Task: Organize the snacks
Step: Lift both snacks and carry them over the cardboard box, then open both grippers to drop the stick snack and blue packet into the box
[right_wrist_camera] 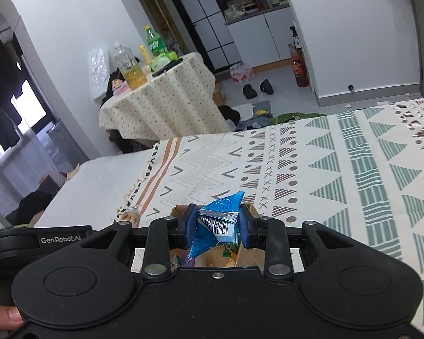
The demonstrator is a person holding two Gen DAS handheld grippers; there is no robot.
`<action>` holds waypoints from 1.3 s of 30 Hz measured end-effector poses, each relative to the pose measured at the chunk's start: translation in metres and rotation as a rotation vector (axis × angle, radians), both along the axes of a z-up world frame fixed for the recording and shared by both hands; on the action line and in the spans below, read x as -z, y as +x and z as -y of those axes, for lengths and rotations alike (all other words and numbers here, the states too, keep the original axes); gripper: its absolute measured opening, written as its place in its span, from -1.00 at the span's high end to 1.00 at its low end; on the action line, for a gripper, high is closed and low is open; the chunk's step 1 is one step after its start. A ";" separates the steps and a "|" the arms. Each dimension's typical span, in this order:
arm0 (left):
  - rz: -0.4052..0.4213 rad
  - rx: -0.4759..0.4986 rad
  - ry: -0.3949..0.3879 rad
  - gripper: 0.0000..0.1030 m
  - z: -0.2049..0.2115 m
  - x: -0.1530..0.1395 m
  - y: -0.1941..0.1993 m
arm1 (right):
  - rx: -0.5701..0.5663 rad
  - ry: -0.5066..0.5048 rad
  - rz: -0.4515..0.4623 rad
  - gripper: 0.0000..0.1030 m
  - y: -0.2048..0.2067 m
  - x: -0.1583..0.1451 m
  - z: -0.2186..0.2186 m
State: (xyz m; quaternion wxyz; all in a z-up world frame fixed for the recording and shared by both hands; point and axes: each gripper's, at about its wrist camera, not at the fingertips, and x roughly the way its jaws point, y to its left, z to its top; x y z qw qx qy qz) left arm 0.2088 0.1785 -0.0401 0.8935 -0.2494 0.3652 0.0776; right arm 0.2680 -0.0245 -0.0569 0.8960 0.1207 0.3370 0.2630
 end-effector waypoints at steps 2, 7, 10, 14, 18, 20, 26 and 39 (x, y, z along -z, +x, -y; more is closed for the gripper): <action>-0.008 0.003 -0.012 0.66 -0.003 0.005 0.006 | -0.006 -0.008 -0.008 0.41 0.005 0.002 -0.006; -0.030 0.023 -0.046 0.65 -0.006 0.021 0.023 | -0.013 -0.028 -0.028 0.41 0.017 0.008 -0.017; -0.052 0.032 -0.062 0.65 -0.006 0.031 0.033 | -0.011 -0.033 -0.038 0.41 0.023 0.012 -0.021; -0.072 0.026 -0.087 0.57 -0.008 0.040 0.043 | -0.008 -0.043 -0.056 0.41 0.029 0.018 -0.024; -0.089 0.003 -0.107 0.57 -0.017 0.044 0.047 | -0.015 -0.051 -0.075 0.41 0.032 0.025 -0.031; -0.088 -0.012 -0.098 0.57 -0.022 0.042 0.045 | -0.023 -0.052 -0.080 0.41 0.032 0.026 -0.036; -0.098 -0.054 -0.090 0.50 -0.037 0.038 0.035 | -0.041 -0.034 -0.118 0.20 0.034 0.027 -0.050; -0.100 -0.087 -0.045 -0.33 -0.037 0.016 0.012 | 0.032 -0.003 -0.115 -0.23 0.016 0.012 -0.025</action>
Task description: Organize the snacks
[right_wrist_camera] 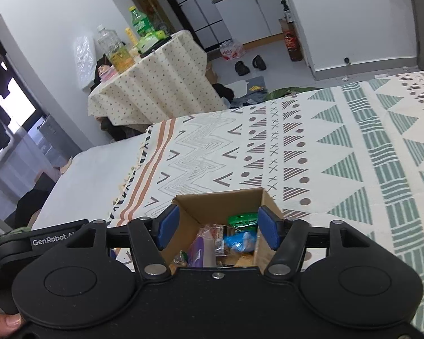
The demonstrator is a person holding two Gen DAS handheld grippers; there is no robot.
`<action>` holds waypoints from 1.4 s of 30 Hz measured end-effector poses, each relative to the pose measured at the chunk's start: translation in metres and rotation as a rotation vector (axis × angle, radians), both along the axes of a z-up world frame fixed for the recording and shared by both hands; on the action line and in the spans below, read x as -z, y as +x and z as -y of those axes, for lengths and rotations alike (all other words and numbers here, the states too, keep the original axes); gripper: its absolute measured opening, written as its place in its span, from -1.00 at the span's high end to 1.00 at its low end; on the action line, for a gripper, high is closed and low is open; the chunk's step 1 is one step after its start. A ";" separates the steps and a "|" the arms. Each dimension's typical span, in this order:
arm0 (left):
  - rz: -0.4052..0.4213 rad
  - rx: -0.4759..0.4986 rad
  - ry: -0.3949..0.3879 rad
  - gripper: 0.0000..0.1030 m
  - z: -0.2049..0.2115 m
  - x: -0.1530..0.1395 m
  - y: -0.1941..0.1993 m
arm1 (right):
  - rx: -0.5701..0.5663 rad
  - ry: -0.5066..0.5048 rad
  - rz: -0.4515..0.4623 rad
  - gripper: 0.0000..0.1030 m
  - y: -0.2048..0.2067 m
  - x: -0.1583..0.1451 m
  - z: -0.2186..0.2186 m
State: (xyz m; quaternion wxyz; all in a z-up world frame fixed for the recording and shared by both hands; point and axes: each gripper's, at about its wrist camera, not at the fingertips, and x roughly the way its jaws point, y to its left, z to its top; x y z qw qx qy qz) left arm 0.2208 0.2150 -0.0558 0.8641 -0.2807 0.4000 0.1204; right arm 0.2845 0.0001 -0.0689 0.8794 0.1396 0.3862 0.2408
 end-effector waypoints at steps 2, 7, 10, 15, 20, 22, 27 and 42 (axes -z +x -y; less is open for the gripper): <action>0.001 0.001 0.007 -0.44 0.003 -0.004 -0.004 | 0.017 0.006 0.001 -0.30 -0.003 -0.002 0.007; 0.000 0.005 0.036 -0.63 0.011 -0.016 -0.016 | 0.046 0.016 0.013 -0.47 -0.014 -0.010 0.023; 0.003 0.007 0.047 -0.67 0.018 -0.023 -0.023 | 0.053 0.019 0.027 -0.56 -0.021 -0.015 0.031; -0.001 0.029 0.089 -0.73 0.033 -0.033 -0.034 | 0.060 0.021 0.039 -0.62 -0.034 -0.021 0.045; -0.013 0.063 0.141 -0.76 0.051 -0.041 -0.044 | 0.065 0.018 0.047 -0.72 -0.046 -0.027 0.060; -0.012 0.074 0.153 -0.78 0.058 -0.044 -0.049 | 0.069 0.016 0.052 -0.77 -0.052 -0.029 0.066; -0.003 0.103 0.174 -0.84 0.077 -0.052 -0.061 | 0.085 0.016 0.056 -0.87 -0.066 -0.034 0.085; 0.047 0.180 0.250 -0.99 0.120 -0.076 -0.101 | 0.088 -0.058 0.096 -1.00 -0.115 -0.055 0.120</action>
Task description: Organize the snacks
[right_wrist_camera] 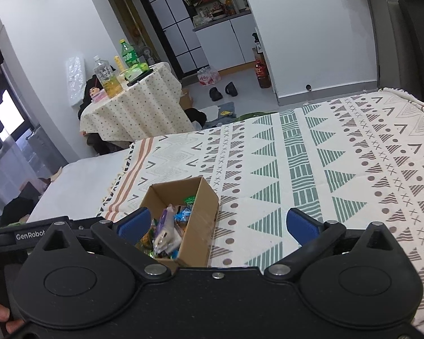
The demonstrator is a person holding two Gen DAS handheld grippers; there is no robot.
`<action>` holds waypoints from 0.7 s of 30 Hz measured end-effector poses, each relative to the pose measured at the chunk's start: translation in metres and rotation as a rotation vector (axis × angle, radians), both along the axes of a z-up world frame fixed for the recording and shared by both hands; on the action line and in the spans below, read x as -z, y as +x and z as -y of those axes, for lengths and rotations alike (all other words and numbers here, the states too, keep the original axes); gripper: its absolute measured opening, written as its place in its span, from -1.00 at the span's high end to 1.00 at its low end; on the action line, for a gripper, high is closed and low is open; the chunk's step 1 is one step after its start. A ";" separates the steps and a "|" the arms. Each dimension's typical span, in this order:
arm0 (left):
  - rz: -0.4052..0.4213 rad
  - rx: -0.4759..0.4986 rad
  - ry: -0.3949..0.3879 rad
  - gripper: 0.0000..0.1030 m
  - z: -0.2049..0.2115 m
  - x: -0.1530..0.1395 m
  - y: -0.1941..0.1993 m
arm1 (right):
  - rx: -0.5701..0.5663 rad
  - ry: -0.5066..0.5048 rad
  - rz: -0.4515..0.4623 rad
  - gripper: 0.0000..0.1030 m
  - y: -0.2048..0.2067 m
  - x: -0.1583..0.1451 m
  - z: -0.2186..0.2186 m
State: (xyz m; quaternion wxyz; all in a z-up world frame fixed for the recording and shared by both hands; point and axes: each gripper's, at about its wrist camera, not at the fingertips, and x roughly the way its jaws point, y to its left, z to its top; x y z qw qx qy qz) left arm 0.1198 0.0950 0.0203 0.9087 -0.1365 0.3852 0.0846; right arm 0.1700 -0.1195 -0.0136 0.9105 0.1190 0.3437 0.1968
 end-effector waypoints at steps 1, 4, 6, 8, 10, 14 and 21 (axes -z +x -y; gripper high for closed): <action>0.004 0.004 0.007 -0.99 0.002 -0.002 -0.003 | -0.003 0.000 0.002 -1.00 -0.003 -0.001 0.002; 0.017 0.014 0.020 -0.99 0.008 -0.008 -0.014 | -0.003 -0.006 -0.002 -1.00 -0.011 -0.005 0.007; 0.024 0.023 0.021 -0.99 0.011 -0.011 -0.021 | 0.003 -0.012 0.003 -1.00 -0.018 -0.008 0.011; 0.031 0.034 0.022 -0.99 0.013 -0.014 -0.027 | 0.008 -0.020 0.015 -1.00 -0.026 -0.011 0.015; 0.035 0.058 0.022 -0.99 0.017 -0.017 -0.034 | 0.009 -0.026 0.021 -1.00 -0.032 -0.014 0.019; 0.047 0.084 0.041 -0.99 0.026 -0.024 -0.049 | 0.006 -0.048 0.037 -1.00 -0.048 -0.021 0.024; 0.080 0.133 0.057 -0.99 0.036 -0.037 -0.077 | -0.004 -0.070 0.071 -1.00 -0.075 -0.035 0.031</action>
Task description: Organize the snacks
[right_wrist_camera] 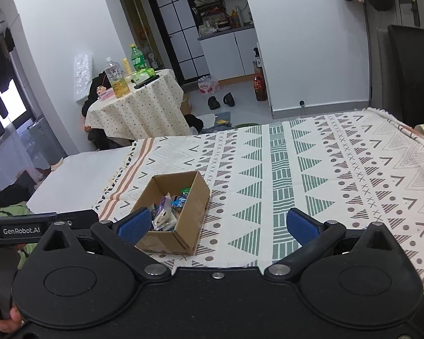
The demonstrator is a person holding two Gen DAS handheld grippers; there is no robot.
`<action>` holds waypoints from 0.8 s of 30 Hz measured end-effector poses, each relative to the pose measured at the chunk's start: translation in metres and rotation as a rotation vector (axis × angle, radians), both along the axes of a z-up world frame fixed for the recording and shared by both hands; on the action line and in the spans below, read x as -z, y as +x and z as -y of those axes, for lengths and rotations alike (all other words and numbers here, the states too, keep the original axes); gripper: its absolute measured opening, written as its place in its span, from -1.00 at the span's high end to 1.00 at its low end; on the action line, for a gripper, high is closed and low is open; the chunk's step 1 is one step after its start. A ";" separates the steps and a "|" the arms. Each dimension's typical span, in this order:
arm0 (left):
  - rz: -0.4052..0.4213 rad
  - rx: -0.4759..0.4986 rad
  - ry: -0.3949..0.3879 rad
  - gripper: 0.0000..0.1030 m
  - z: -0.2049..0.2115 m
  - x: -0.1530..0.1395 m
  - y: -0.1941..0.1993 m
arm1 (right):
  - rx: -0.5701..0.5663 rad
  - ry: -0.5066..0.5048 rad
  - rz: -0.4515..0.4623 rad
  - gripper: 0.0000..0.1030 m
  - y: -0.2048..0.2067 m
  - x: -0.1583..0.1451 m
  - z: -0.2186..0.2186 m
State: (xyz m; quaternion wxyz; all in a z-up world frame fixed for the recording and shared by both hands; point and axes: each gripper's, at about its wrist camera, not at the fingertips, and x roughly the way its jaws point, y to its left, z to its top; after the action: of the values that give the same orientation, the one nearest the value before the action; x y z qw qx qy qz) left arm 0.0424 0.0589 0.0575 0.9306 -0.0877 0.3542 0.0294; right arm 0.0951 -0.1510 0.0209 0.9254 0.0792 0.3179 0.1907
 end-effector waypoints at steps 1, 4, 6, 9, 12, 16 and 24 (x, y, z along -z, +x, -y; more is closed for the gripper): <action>0.005 0.008 0.003 -0.99 0.001 -0.002 -0.004 | -0.002 -0.002 0.005 -1.00 -0.003 -0.001 0.001; 0.011 0.023 0.023 -1.00 0.003 -0.006 -0.015 | -0.016 -0.002 0.028 -1.00 -0.014 -0.009 0.003; 0.017 0.024 0.023 -0.99 0.002 -0.008 -0.022 | -0.023 -0.006 0.039 -1.00 -0.021 -0.013 0.004; 0.028 0.027 0.028 -0.99 -0.001 -0.014 -0.032 | -0.027 -0.012 0.044 -1.00 -0.028 -0.019 0.007; 0.039 0.036 0.035 -0.99 -0.003 -0.019 -0.041 | -0.025 -0.010 0.056 -1.00 -0.036 -0.023 0.011; 0.051 0.042 0.049 -0.99 -0.005 -0.024 -0.054 | -0.017 -0.004 0.067 -1.00 -0.044 -0.029 0.015; 0.070 0.049 0.061 -0.99 -0.010 -0.030 -0.071 | -0.034 -0.011 0.089 -1.00 -0.056 -0.036 0.013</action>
State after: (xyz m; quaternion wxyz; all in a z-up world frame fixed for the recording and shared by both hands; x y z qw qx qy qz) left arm -0.0285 0.0686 0.0876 0.9450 -0.0517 0.3226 0.0141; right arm 0.0389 -0.1642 0.0566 0.9357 0.0603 0.2786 0.2079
